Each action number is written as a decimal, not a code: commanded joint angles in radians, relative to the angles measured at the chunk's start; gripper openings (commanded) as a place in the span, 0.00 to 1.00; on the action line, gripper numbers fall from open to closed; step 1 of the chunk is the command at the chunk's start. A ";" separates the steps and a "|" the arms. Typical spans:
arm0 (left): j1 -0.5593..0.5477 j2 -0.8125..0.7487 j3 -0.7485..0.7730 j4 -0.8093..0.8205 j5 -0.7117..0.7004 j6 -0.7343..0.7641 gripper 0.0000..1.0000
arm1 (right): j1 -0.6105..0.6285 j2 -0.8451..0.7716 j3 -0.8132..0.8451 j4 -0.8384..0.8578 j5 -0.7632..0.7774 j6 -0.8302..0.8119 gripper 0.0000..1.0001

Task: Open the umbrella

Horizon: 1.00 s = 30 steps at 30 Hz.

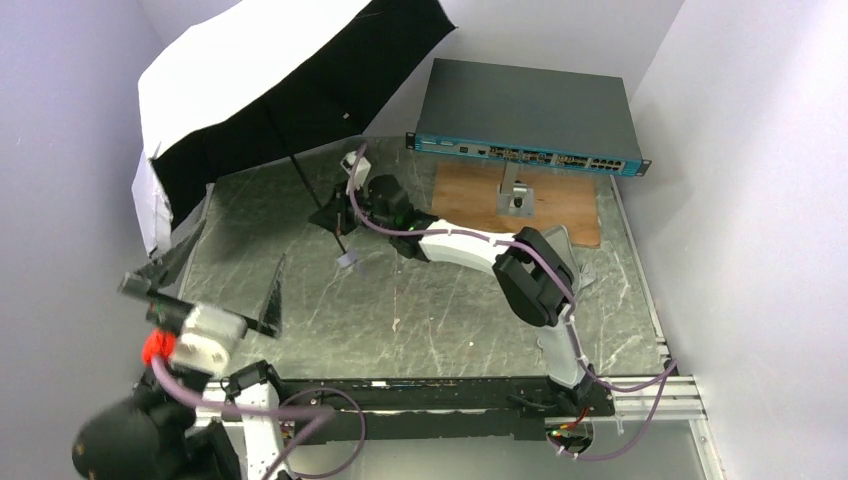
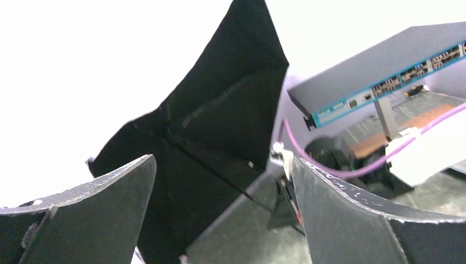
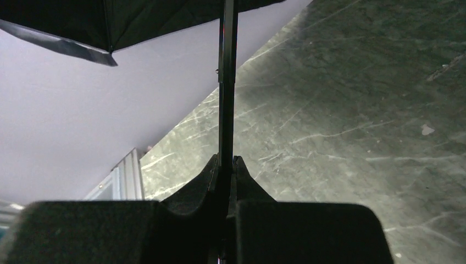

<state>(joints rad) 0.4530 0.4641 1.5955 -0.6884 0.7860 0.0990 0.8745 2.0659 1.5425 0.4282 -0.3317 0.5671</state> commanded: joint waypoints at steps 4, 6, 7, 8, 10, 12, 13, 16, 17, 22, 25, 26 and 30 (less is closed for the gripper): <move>0.039 0.036 0.211 0.100 0.112 -0.073 1.00 | 0.015 0.075 0.017 0.245 0.157 -0.101 0.00; 0.039 0.055 0.246 0.103 0.105 -0.159 1.00 | 0.014 0.093 -0.005 0.261 0.147 -0.115 0.02; 0.039 0.068 0.260 0.092 0.070 -0.187 1.00 | 0.015 0.091 -0.026 0.272 0.147 -0.116 0.10; 0.041 0.095 0.287 0.064 0.019 -0.200 1.00 | 0.014 0.084 -0.058 0.282 0.148 -0.119 0.23; 0.039 0.156 0.345 -0.021 -0.078 -0.225 1.00 | 0.014 0.054 -0.129 0.292 0.159 -0.129 0.52; 0.040 0.238 0.421 -0.088 -0.109 -0.217 1.00 | 0.014 0.006 -0.200 0.304 0.152 -0.158 0.65; 0.039 0.273 0.457 -0.108 -0.126 -0.215 1.00 | 0.014 -0.015 -0.235 0.312 0.145 -0.167 0.69; 0.039 0.354 0.502 -0.110 -0.202 -0.230 1.00 | 0.014 -0.075 -0.320 0.331 0.113 -0.195 0.73; 0.039 0.369 0.501 -0.099 -0.223 -0.232 1.00 | 0.014 -0.094 -0.350 0.332 0.102 -0.202 0.76; 0.039 0.432 0.462 -0.012 -0.250 -0.271 1.00 | 0.014 -0.238 -0.479 0.296 0.048 -0.274 1.00; 0.039 0.467 0.436 0.019 -0.235 -0.276 1.00 | 0.005 -0.363 -0.559 0.236 0.022 -0.345 1.00; 0.039 0.488 0.440 0.006 -0.235 -0.273 1.00 | -0.001 -0.408 -0.587 0.212 0.011 -0.364 1.00; 0.039 0.565 0.467 -0.072 -0.241 -0.248 1.00 | -0.068 -0.603 -0.648 0.071 -0.018 -0.430 1.00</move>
<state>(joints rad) 0.4877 0.9928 2.0201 -0.7277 0.5617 -0.1436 0.8703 1.6314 0.9337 0.5968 -0.3031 0.2417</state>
